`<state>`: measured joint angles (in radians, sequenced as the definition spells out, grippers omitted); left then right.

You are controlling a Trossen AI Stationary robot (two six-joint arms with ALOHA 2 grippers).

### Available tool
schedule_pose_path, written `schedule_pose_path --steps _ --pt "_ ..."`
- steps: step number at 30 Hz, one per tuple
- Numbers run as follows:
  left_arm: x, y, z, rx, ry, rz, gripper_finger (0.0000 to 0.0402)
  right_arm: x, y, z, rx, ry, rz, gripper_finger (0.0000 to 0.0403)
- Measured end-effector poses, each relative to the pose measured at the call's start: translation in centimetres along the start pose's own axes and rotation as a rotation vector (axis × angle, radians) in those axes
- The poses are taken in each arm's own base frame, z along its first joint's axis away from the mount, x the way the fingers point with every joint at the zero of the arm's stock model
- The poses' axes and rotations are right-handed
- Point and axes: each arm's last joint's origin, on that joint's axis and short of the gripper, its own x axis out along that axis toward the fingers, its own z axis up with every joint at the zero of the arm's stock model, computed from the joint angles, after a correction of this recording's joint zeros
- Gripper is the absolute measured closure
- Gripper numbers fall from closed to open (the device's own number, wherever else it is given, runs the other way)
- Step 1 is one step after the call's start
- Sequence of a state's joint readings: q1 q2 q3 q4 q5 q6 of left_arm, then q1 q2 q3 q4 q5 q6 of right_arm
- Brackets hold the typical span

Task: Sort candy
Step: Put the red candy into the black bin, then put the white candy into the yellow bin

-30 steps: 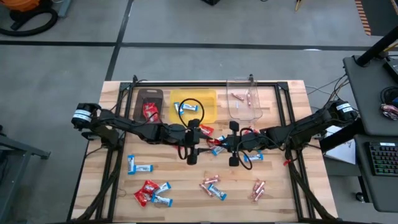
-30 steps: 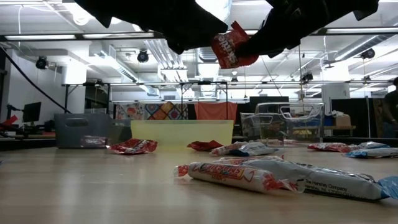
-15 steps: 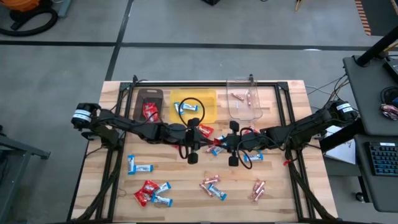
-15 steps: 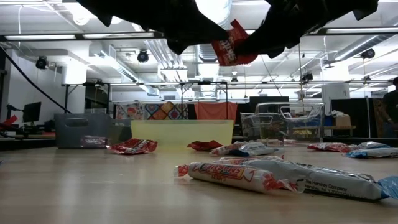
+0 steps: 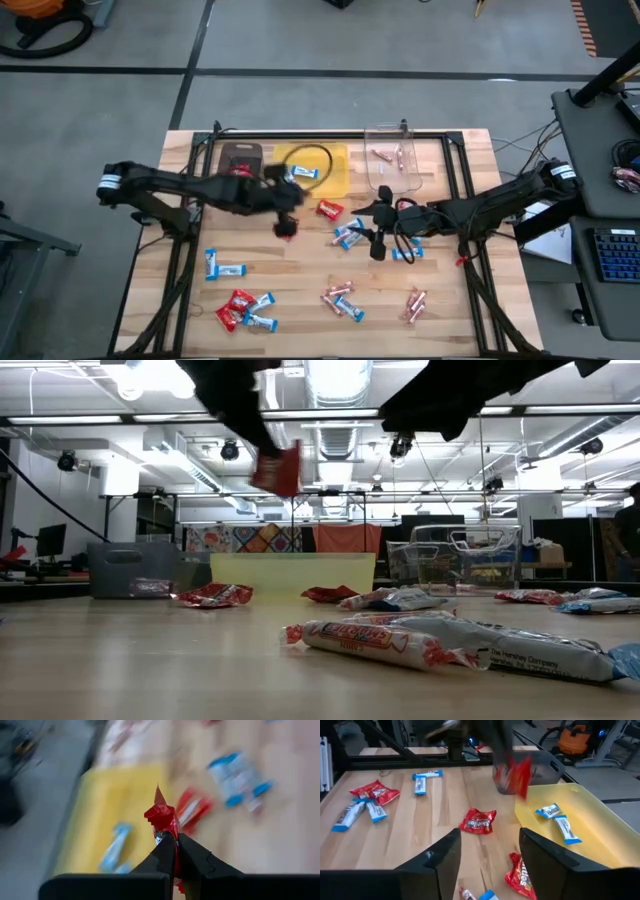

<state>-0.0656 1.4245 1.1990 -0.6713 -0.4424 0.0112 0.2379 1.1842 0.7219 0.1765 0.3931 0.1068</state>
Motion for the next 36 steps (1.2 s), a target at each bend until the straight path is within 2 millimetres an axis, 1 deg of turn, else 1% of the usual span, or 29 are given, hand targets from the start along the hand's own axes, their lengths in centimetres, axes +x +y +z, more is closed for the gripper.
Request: schedule_pose_path --steps 3,5,7,9,12,14,17,20,23,25,28,36 --pt "-1.7 3.2 -1.1 -0.035 0.126 0.126 0.0401 0.0 0.0 0.0 -0.001 0.003 0.007 0.0207" --pt "-2.4 5.7 -2.1 -0.101 0.196 0.186 0.0401 0.1 0.1 -0.1 0.001 0.008 0.007 0.0208" --pt "-2.4 8.2 -3.6 -0.183 0.254 0.222 0.0402 0.2 0.1 -0.3 0.004 0.022 0.006 0.0208" --pt "-1.9 10.6 -5.5 -0.272 0.31 0.215 0.0402 0.2 0.1 -0.4 0.014 0.03 0.004 0.0208" --pt "-0.2 13.9 -9.0 -0.409 0.387 0.137 0.0402 0.2 0.0 -0.6 0.036 0.047 0.001 0.0209" --pt "0.9 15.7 -11.4 -0.513 0.407 0.065 0.0402 0.2 0.0 -0.7 0.042 0.059 0.0 0.0209" --pt "2.6 17.7 -14.6 -0.64 0.395 -0.024 0.0401 0.2 0.0 -0.8 0.052 0.069 -0.002 0.0209" --pt "3.6 19.2 -16.7 -0.721 0.388 -0.008 0.0401 0.2 0.0 -0.8 0.052 0.069 -0.002 0.0209" --pt "4.2 19.9 -18.0 -0.749 0.425 0.004 0.0401 0.2 0.0 -0.8 0.056 0.068 -0.002 0.0209" --pt "4.5 20.2 -18.2 -0.745 0.424 0.007 0.0397 0.2 0.0 -0.8 0.064 0.069 -0.003 0.0209" --pt "4.7 20.3 -18.2 -0.729 0.424 0.007 0.0379 0.2 0.0 -0.7 0.076 0.067 -0.003 0.0209" --pt "4.1 21.0 -17.3 -0.723 0.388 0.034 0.0309 0.2 0.0 -0.7 0.093 0.068 -0.003 0.0209"
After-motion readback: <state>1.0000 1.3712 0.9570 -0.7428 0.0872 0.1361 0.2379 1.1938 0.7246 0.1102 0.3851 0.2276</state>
